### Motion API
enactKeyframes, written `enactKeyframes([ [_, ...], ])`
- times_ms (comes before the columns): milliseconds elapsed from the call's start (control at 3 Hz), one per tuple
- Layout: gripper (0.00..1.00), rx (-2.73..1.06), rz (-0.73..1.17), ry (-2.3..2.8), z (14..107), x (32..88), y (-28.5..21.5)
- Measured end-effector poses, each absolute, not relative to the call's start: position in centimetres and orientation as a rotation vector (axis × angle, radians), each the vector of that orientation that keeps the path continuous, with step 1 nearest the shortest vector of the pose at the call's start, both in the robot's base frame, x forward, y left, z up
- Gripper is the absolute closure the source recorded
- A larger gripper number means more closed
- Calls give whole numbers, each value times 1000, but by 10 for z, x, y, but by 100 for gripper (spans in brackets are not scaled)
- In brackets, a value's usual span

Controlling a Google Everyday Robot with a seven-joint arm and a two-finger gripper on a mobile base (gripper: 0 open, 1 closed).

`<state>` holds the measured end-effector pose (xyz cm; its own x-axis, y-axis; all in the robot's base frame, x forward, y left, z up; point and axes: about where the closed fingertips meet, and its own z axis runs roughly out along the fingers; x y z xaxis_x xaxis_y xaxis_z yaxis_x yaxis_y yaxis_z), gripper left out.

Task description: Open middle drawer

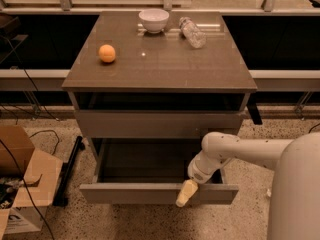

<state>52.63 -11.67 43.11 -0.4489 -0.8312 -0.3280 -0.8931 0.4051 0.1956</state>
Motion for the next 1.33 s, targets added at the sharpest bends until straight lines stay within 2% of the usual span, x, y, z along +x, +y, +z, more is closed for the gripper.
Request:
enactKeyframes([
  [667,0,-1474,637,2639,403,464,-136],
  [1333,0,-1474,637,2639,409,464,-136],
])
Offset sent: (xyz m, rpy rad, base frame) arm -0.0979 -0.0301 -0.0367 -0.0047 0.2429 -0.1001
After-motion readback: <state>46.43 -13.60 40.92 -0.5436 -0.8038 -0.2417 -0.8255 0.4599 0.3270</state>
